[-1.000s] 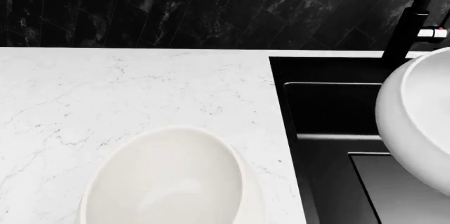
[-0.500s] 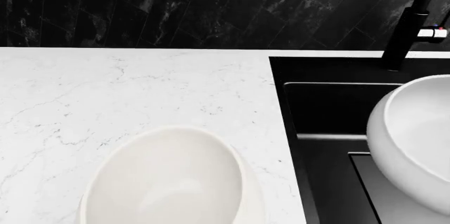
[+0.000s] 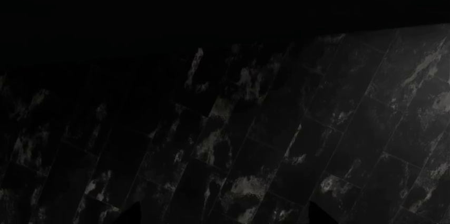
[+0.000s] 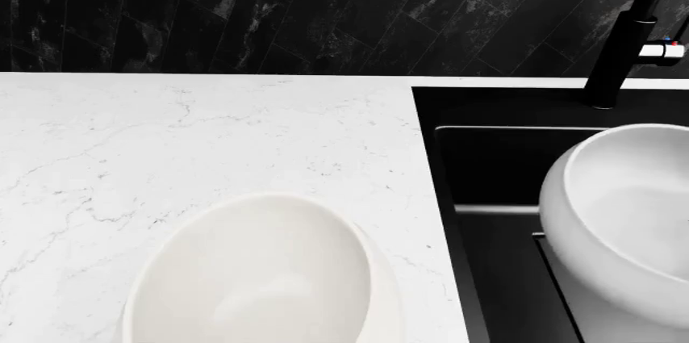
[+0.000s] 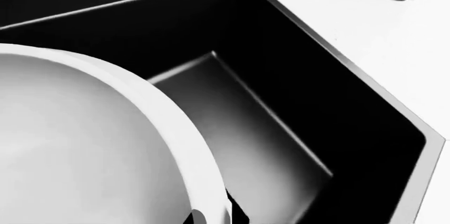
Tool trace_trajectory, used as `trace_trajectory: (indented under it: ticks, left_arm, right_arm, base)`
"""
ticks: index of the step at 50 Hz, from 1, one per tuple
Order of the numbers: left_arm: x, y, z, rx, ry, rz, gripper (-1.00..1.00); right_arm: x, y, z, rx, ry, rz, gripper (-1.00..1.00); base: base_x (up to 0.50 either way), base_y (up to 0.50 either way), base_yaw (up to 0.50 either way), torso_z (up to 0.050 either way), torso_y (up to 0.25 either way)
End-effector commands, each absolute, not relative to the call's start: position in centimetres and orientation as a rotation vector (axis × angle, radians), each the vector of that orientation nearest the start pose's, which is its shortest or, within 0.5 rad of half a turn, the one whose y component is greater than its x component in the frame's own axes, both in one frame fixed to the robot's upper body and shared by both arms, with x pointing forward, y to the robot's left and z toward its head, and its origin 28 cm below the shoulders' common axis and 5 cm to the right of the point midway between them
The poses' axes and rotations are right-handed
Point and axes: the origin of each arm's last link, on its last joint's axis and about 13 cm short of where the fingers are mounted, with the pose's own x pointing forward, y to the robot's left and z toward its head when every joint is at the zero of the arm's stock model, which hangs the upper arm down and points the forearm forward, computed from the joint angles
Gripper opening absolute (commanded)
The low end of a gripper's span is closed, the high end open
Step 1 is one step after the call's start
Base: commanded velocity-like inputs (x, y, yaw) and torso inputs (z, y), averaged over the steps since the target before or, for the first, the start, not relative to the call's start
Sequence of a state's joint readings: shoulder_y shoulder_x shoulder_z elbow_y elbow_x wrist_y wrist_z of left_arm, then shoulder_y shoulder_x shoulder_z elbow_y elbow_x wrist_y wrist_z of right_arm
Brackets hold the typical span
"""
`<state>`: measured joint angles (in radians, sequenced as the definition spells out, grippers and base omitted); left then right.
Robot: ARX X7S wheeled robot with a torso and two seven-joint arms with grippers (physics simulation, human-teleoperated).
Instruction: Stack the bowls in the sink.
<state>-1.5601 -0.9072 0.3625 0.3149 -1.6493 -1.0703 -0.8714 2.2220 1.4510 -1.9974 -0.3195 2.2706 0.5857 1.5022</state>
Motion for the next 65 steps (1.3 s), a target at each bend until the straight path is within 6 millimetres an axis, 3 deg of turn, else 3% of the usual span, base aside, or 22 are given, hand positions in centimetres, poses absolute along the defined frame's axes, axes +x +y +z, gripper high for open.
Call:
trace_trajectory:
  ticks: [1,21,50,65]
  left_arm:
    - [21.2,28.4,39.4,0.094,-0.25,0.006,1.0]
    - [21.3,28.4,39.2,0.092,-0.248,0.007,1.0]
    - [21.4,28.6,38.8,0.088,-0.241,0.01,1.0]
    - [21.5,28.5,38.8,0.087,-0.239,0.01,1.0]
  right_arm:
    - [20.6,-22.5,28.0,0.03,0.624,-0.802,-1.0]
    - [21.5,-22.9,26.1,0.031,0.668,-0.863,-1.0]
    - [24.9,-22.1,22.7,0.062,0.712,-0.806,-1.0]
    - [25.7,-23.4,20.7,0.08,0.756,-0.812,-1.0]
  base:
    - [0.0,0.0,0.0,0.0,0.0]
    - [0.0,0.0,0.0,0.0,0.0]
    - [0.0,0.0,0.0,0.0,0.0]
    - [0.0,0.0,0.0,0.0,0.0]
